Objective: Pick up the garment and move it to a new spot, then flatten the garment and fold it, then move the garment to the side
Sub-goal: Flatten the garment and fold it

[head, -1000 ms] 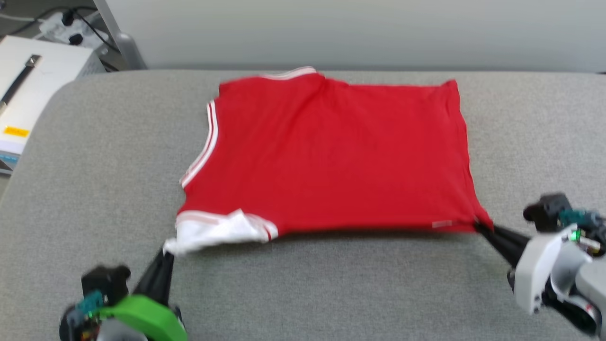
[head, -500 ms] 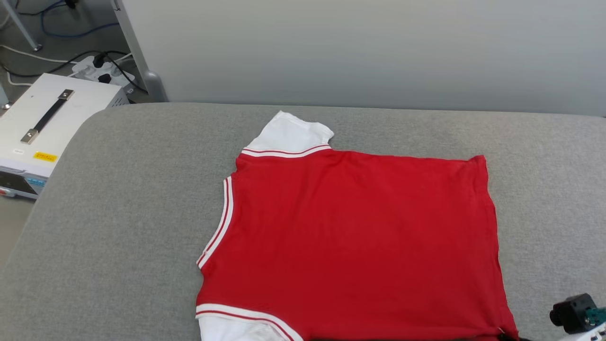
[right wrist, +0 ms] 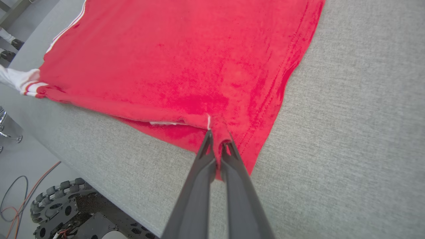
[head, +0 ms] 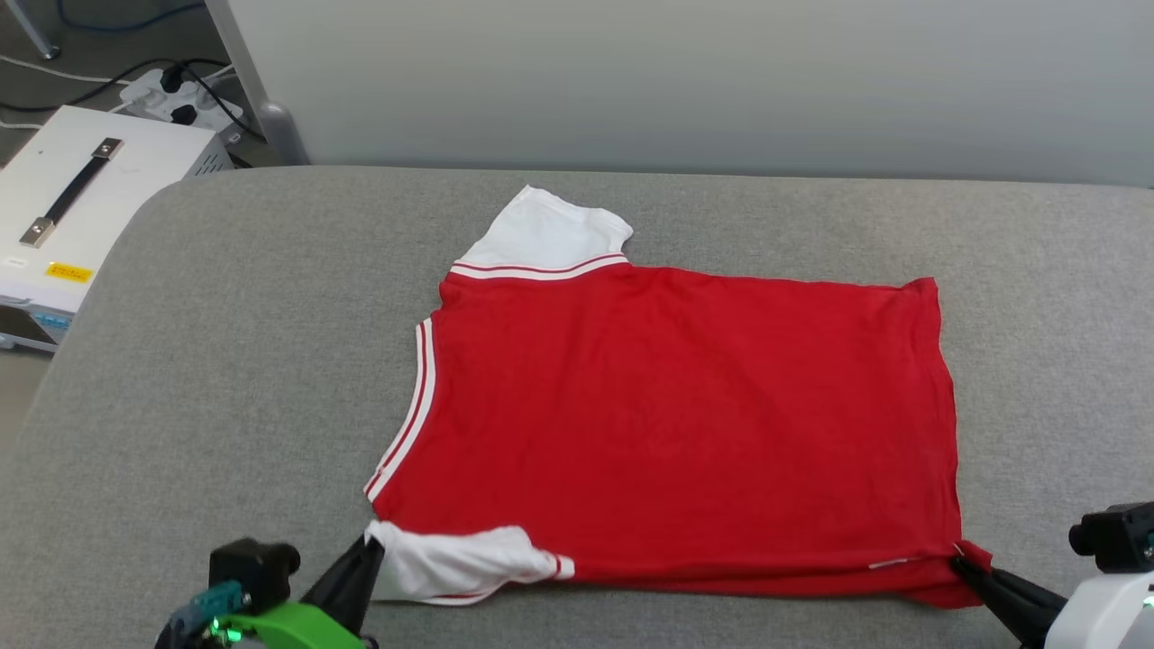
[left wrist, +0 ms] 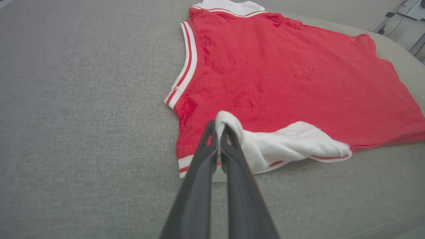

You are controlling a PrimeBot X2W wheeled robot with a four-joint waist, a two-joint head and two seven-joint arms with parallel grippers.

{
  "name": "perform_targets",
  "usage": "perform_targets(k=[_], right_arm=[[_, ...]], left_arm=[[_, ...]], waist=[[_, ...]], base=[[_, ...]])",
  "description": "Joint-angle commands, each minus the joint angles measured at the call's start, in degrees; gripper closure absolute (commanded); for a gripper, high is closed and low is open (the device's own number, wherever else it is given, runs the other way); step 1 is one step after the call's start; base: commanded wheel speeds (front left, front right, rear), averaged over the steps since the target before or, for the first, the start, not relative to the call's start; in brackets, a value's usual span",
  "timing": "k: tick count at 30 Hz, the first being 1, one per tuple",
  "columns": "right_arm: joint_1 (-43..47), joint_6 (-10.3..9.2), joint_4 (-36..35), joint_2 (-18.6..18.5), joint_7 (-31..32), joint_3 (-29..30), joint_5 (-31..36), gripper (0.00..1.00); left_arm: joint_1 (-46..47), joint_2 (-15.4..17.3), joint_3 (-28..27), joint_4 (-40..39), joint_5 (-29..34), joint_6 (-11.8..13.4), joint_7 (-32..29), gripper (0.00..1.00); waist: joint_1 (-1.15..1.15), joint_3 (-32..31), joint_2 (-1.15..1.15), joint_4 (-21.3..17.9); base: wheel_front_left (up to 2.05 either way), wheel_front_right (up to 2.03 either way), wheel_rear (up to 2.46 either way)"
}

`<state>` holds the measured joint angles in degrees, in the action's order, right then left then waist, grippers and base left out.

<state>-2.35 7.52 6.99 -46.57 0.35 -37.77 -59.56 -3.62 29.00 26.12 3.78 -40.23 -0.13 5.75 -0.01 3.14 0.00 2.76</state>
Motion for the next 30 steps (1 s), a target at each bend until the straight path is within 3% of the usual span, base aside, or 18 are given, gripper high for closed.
perform_targets(k=[1,14,21,30], right_arm=[[-0.97,-0.03,-0.60,0.49,0.51,1.31,0.66,1.00],[-11.27,-0.03,-1.55,4.53,7.23,9.50,2.83,1.00],[-18.06,-0.03,3.57,7.16,10.67,7.94,5.41,1.00],[-21.71,-0.03,8.95,9.15,10.20,3.42,6.67,1.00]], left_arm=[[3.20,0.54,0.04,0.71,1.20,-0.83,-0.23,1.00],[27.81,-0.46,1.42,14.28,2.82,-6.39,-1.57,1.00],[35.30,-2.12,4.17,25.70,2.02,-7.22,0.60,1.00],[37.28,-3.95,11.62,36.02,-2.51,-7.34,3.74,1.00]], waist=[[0.01,1.60,0.00,-0.56],[0.01,12.03,0.00,-2.89],[0.01,15.74,0.00,-3.35],[0.01,16.88,0.00,-3.51]], base=[[0.00,0.00,0.00],[0.00,0.00,0.00],[0.00,0.00,0.00],[0.00,0.00,0.00]])
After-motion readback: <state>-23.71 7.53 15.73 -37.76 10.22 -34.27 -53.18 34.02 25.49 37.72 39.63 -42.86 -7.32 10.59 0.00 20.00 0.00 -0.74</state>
